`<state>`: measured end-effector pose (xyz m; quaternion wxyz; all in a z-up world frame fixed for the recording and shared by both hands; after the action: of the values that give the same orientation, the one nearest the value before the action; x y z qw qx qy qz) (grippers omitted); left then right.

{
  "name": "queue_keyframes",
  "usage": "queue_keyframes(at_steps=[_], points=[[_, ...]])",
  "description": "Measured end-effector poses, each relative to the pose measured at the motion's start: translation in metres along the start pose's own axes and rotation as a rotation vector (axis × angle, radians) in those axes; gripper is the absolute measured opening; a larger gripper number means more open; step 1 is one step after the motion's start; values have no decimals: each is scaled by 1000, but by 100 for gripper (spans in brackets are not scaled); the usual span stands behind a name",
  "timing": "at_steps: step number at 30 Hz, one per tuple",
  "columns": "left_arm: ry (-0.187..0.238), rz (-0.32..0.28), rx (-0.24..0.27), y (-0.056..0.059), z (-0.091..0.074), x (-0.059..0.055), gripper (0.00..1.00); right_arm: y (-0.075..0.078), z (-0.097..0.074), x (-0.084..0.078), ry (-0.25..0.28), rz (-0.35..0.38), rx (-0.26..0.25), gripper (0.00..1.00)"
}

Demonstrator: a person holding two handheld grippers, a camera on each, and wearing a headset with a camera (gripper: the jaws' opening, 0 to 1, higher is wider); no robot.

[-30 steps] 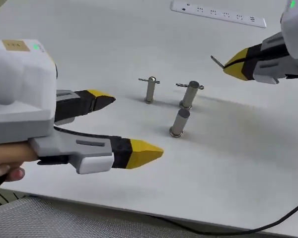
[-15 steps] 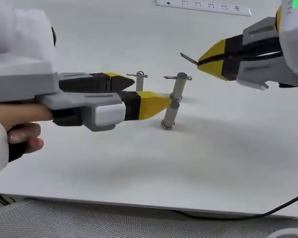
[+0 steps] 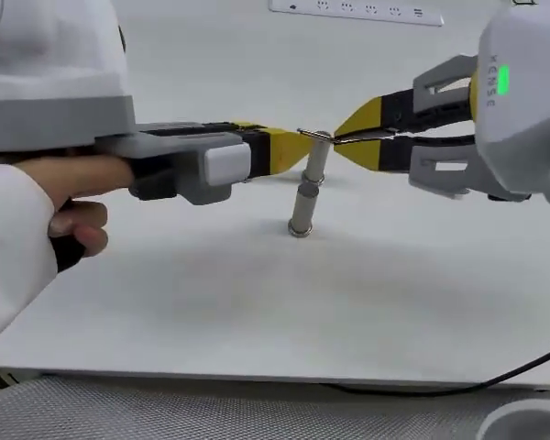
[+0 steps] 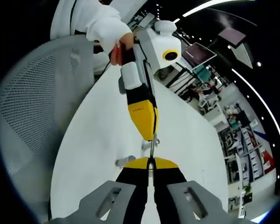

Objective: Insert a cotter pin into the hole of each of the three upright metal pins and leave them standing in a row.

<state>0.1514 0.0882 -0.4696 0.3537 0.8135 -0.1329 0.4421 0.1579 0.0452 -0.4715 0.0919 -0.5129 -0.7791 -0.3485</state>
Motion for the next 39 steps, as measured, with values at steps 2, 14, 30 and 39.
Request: queue_keyframes(at_steps=[2, 14, 30, 39], points=[[-12, -11, -11, 3, 1, -2, 2, 0, 2, 0, -12, -14, -8, 0], [-24, -15, -25, 5, 3, -3, 0, -4, 6, 4, -6, -28, 4, 0], [-47, -17, -24, 7, 6, -7, 0, -6, 5, 6, -1, -23, 1, 0], [-85, 46, -2, 8, 8, -10, 0, -11, 7, 2, 15, -14, 10, 0]])
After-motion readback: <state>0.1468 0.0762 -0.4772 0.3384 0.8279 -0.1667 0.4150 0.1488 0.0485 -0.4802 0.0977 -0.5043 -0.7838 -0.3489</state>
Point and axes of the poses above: the centre of the closed fingertips' face, and the gripper's own axes: z roughly forward along the fingers, y roughly to its right, x roughly out of its top, the point moved 2 cm from there along -z, roughly backward along the fingers, and after that the axes turned 13 degrees about x, right-handed, at the moved point
